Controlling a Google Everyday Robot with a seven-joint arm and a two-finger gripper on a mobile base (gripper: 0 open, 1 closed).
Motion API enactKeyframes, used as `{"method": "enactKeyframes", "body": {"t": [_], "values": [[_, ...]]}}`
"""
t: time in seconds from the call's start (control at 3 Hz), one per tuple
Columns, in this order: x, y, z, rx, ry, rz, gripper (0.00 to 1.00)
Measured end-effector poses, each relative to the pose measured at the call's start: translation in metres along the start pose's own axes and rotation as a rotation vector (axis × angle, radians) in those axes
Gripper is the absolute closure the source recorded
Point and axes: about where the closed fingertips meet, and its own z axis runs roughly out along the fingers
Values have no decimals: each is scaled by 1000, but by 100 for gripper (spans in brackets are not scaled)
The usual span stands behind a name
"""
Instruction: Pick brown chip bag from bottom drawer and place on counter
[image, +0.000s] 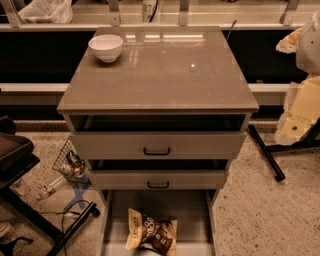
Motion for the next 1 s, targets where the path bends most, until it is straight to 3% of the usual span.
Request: {"method": "enactKeyframes", "body": {"t": [0.67, 1.0], "values": [[-3, -2, 14, 20, -22, 37, 0], [1, 3, 76, 25, -124, 174, 0]]}}
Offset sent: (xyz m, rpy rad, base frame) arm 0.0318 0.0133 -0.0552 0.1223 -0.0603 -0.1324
